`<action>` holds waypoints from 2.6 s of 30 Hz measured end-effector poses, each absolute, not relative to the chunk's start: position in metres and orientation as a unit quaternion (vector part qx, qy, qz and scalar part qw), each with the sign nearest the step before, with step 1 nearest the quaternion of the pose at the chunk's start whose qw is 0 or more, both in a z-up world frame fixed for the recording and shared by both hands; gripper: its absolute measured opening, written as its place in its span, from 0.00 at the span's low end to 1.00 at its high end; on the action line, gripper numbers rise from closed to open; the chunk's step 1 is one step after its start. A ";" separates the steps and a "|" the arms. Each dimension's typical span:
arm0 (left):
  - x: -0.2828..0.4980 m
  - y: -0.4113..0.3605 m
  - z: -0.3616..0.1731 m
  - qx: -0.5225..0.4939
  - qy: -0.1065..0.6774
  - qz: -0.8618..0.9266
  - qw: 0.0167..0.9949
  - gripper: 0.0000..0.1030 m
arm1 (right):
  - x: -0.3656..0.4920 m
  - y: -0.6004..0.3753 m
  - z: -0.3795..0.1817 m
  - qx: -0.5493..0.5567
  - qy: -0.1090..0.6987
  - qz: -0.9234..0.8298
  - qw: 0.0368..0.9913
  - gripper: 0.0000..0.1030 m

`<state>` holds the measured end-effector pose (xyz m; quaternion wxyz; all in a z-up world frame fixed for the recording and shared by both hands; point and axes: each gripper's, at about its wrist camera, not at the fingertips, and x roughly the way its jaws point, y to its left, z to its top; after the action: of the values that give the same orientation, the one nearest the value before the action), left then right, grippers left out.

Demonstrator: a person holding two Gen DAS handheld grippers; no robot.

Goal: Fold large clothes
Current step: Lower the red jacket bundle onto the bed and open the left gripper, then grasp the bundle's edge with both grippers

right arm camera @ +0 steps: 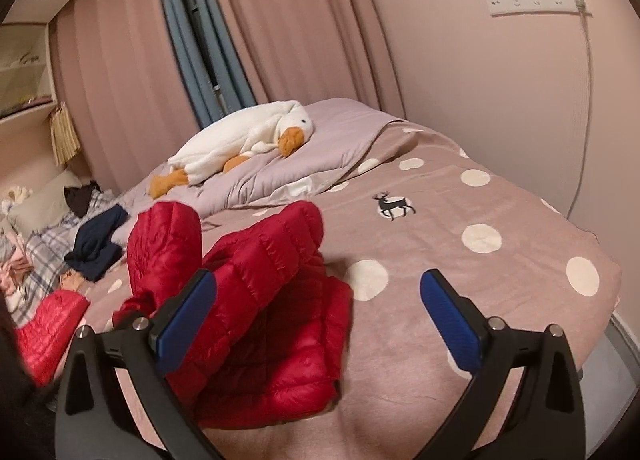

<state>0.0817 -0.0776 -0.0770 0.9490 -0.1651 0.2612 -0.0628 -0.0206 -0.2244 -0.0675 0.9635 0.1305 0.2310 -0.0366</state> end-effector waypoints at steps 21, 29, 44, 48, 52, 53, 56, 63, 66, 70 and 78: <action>0.089 0.026 -0.088 -0.201 0.260 0.114 0.937 0.77 | 0.031 -0.124 -0.102 -0.035 0.280 -0.005 0.959 0.77; 0.100 -0.004 -0.097 -0.164 0.280 0.118 0.938 0.77 | 0.067 -0.175 -0.171 -0.025 0.382 -0.095 0.919 0.60; 0.112 -0.038 -0.109 -0.101 0.317 0.110 0.937 0.77 | 0.075 -0.237 -0.183 0.143 0.404 -0.071 0.901 0.94; 0.110 -0.035 -0.104 -0.095 0.301 0.120 0.941 0.77 | 0.062 -0.232 -0.148 0.133 0.359 -0.052 0.922 0.93; 0.118 -0.040 -0.094 -0.059 0.287 0.115 0.949 0.66 | 0.042 -0.226 -0.098 0.149 0.278 -0.025 0.949 0.87; 0.123 -0.040 -0.091 -0.049 0.281 0.113 0.952 0.64 | 0.038 -0.226 -0.090 0.150 0.265 -0.010 0.953 0.76; 0.133 -0.039 -0.094 -0.031 0.285 0.115 0.951 0.62 | 0.052 -0.207 -0.067 0.134 0.235 0.045 0.962 0.69; 0.182 -0.025 -0.119 -0.074 0.307 0.060 0.947 0.60 | 0.129 -0.161 -0.084 0.070 0.275 0.088 0.955 0.55; 0.195 -0.042 -0.147 -0.043 0.316 0.033 0.947 0.60 | 0.158 -0.172 -0.123 0.088 0.330 0.038 0.939 0.49; 0.193 -0.067 -0.156 -0.006 0.295 0.048 0.954 0.61 | 0.168 -0.199 -0.149 0.120 0.332 0.020 0.935 0.52; 0.204 -0.056 -0.175 -0.095 0.342 0.004 0.935 0.66 | 0.166 -0.220 -0.174 0.149 0.346 0.015 0.926 0.55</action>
<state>0.2037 -0.0565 -0.1752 0.9348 -0.0952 0.3421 0.0041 0.1655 -0.2197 -0.1743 0.9263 0.1486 0.3458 0.0155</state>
